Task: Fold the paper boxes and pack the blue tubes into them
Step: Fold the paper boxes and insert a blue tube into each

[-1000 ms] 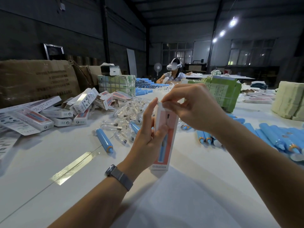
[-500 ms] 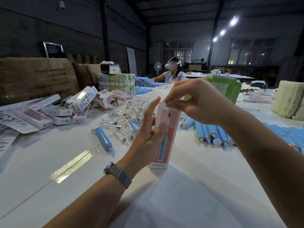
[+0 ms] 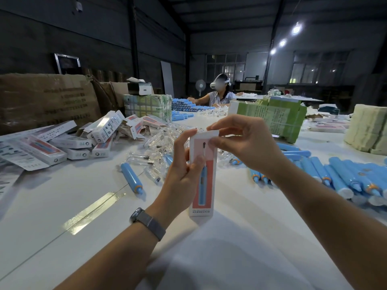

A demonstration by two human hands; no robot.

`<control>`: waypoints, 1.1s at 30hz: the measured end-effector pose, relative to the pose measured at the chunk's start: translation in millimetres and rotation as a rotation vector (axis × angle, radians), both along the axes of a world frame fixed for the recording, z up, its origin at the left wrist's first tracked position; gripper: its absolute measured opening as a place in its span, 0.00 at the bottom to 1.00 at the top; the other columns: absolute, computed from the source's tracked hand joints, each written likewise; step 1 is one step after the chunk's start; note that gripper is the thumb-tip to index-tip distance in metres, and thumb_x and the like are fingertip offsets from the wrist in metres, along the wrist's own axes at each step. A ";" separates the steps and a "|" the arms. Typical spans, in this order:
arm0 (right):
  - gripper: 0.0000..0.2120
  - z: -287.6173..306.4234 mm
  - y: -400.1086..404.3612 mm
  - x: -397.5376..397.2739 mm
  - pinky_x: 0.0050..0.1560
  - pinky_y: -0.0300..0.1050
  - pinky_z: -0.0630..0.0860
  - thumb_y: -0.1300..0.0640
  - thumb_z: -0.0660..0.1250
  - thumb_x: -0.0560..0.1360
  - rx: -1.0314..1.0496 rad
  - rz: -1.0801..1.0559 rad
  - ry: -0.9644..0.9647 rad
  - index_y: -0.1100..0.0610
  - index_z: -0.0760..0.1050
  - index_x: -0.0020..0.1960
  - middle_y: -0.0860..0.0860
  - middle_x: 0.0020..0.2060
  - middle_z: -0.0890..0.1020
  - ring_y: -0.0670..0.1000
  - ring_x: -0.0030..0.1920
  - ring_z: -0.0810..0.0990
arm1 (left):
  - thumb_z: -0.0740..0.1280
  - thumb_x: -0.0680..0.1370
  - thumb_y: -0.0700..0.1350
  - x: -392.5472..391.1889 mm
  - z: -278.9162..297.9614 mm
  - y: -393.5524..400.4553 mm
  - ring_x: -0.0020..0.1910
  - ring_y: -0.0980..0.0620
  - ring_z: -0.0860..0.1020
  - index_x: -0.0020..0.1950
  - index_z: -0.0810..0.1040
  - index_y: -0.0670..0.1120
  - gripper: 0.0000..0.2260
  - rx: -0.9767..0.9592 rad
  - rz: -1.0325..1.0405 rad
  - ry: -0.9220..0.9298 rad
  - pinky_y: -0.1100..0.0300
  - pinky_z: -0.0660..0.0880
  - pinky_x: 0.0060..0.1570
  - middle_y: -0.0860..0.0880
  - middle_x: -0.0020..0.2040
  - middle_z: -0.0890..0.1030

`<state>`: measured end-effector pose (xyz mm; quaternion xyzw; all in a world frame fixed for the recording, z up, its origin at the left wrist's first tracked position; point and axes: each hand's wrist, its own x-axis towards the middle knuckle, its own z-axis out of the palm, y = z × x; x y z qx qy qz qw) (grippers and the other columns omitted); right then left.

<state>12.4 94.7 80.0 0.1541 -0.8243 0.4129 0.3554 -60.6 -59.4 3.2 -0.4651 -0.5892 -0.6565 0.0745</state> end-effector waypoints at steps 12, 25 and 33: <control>0.07 -5.6 -1.9 -4.2 0.45 0.37 0.79 0.64 0.75 0.71 0.027 0.005 0.065 0.55 0.83 0.47 0.50 0.46 0.86 0.45 0.47 0.85 | 0.60 0.81 0.49 -1.4 -0.5 0.4 0.46 0.46 0.80 0.63 0.62 0.72 0.19 0.016 0.050 0.035 0.37 0.80 0.47 0.56 0.48 0.79; 0.16 -12.0 -3.9 -8.8 0.51 0.53 0.80 0.54 0.73 0.74 0.245 -0.239 -0.007 0.56 0.79 0.60 0.47 0.56 0.75 0.49 0.55 0.76 | 0.63 0.80 0.56 -9.8 -1.4 5.4 0.44 0.55 0.84 0.62 0.61 0.71 0.16 0.009 0.189 0.098 0.53 0.83 0.41 0.56 0.49 0.80; 0.47 -24.2 -31.4 -5.4 0.59 0.54 0.76 0.46 0.74 0.71 0.468 -0.339 -0.209 0.52 0.49 0.80 0.52 0.65 0.67 0.52 0.60 0.73 | 0.65 0.79 0.44 -13.9 -2.5 7.3 0.52 0.53 0.82 0.63 0.66 0.64 0.19 0.238 -0.202 -0.369 0.57 0.82 0.44 0.49 0.57 0.83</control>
